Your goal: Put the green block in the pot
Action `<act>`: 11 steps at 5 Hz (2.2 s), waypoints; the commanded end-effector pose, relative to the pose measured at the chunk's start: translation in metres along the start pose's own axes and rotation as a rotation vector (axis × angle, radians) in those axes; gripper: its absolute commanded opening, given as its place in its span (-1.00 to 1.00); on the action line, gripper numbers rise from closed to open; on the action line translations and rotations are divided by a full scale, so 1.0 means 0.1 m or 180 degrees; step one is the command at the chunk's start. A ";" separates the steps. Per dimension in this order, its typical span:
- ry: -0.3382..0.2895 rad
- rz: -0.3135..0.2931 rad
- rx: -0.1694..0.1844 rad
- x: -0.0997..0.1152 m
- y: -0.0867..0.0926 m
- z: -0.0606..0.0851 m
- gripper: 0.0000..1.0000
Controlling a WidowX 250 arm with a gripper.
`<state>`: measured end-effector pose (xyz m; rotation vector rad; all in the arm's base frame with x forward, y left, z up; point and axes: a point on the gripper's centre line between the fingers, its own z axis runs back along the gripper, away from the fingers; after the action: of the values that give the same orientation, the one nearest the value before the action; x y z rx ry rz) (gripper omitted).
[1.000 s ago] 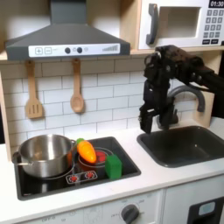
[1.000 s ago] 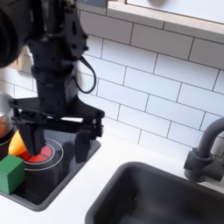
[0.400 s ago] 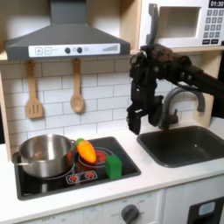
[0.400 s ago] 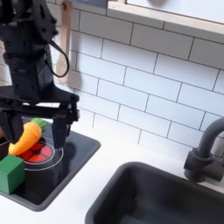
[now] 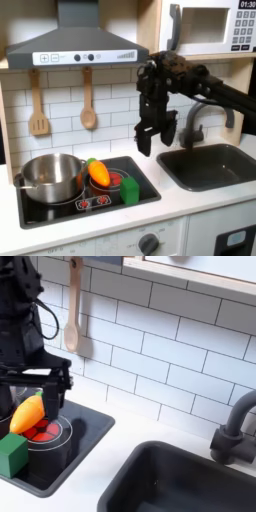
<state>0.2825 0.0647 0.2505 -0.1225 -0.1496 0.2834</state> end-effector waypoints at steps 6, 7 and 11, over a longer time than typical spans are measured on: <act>0.0056 -0.0263 0.0137 0.18 0.30 -0.25 1.00; 0.0125 -0.0236 0.0167 0.16 0.35 -0.32 1.00; 0.0136 -0.0177 0.0205 0.17 0.46 -0.37 1.00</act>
<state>0.2913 0.1057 0.2113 -0.0590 -0.1003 0.2184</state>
